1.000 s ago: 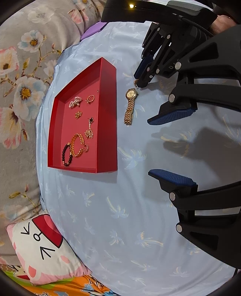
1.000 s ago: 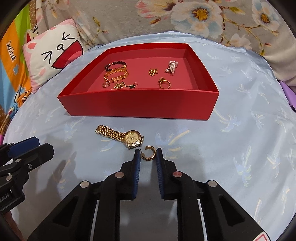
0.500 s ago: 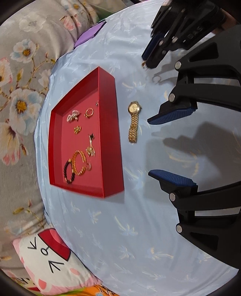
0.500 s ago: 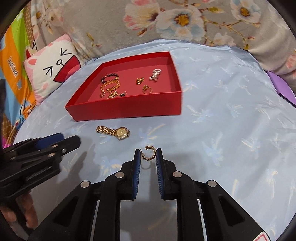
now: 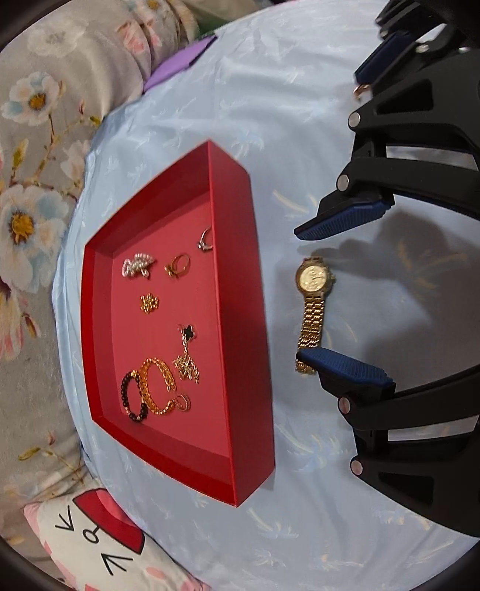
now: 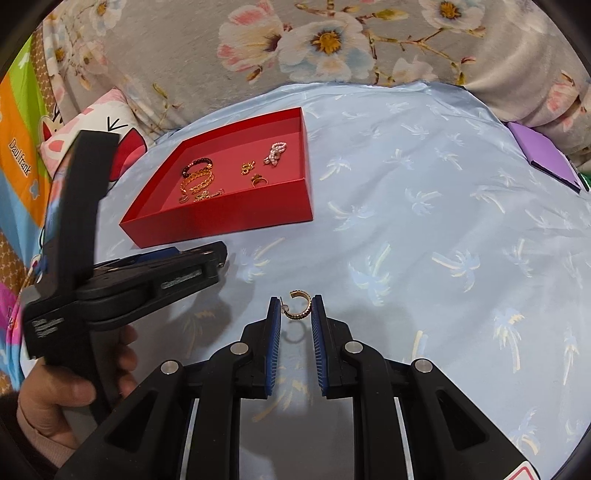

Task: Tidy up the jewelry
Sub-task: 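Grasp the gold watch by its face with the left gripper while the right gripper holds the hoop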

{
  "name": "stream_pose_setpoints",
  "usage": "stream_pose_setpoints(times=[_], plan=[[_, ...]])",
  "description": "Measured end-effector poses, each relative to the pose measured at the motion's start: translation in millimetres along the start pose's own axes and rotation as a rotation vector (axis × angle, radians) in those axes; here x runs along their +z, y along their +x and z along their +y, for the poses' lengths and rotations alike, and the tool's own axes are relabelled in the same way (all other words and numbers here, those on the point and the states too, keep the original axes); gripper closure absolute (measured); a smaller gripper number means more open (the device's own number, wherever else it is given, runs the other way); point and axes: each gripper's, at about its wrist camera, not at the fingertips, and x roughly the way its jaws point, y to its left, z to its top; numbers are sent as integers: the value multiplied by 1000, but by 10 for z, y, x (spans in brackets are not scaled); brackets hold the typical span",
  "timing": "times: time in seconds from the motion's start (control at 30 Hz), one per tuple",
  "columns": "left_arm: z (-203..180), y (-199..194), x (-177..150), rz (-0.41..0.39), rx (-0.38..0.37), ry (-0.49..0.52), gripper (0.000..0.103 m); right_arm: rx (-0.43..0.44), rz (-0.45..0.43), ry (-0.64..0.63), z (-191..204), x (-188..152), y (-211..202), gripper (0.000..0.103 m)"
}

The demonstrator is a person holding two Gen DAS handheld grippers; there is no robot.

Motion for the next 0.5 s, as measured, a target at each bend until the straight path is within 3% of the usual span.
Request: stream_pose_setpoints(times=[0.17,0.5], plan=[[-38,82,-10,2,131,15,43,11,6,3,-19,-11,5,88],[366,-81,-266,8,102,-12,48,37,6,-6,26,-31,-5,88]])
